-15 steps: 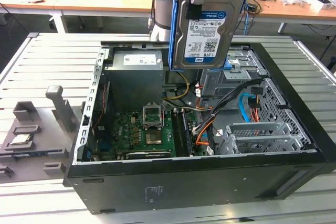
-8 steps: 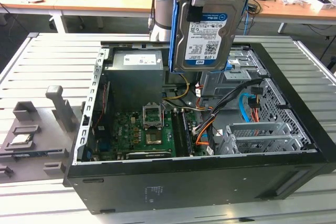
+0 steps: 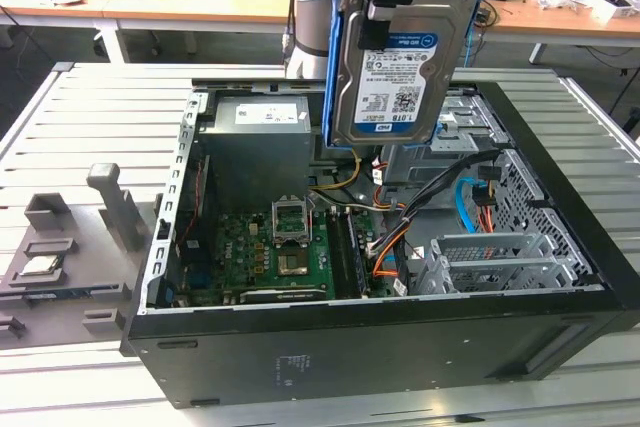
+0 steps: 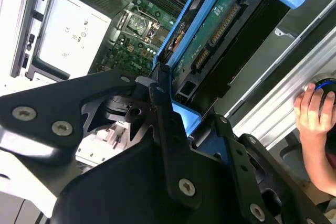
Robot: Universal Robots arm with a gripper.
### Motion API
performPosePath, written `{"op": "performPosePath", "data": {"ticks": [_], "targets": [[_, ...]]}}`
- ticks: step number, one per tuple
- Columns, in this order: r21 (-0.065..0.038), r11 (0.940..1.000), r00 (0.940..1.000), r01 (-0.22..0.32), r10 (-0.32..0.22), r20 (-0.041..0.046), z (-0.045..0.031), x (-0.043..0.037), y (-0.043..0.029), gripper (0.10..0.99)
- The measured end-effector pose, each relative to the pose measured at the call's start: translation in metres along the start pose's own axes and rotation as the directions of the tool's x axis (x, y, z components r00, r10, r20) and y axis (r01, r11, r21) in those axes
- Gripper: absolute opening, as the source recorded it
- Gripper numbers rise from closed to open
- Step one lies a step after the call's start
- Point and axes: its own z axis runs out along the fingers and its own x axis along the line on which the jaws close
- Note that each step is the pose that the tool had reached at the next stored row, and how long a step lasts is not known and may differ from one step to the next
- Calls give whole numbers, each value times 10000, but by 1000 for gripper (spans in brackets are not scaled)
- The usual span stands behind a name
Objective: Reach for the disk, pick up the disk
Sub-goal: 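Pick up the disk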
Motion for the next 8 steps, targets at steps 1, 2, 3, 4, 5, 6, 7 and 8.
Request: {"op": "performPosePath", "data": {"ticks": [1,2,3,4,5,6,7,8], "targets": [[0,10000,10000,0,0,0,0,17,1,365],[0,10000,10000,0,0,0,1,38,1,365],[0,10000,10000,0,0,0,1,58,1,365],[0,10000,10000,0,0,0,1,74,2,365],[0,10000,10000,0,0,0,2,85,2,365],[0,10000,10000,0,0,1,2,101,3,365],[0,10000,10000,0,0,1,2,122,3,365],[0,10000,10000,0,0,0,2,132,3,365]]}}
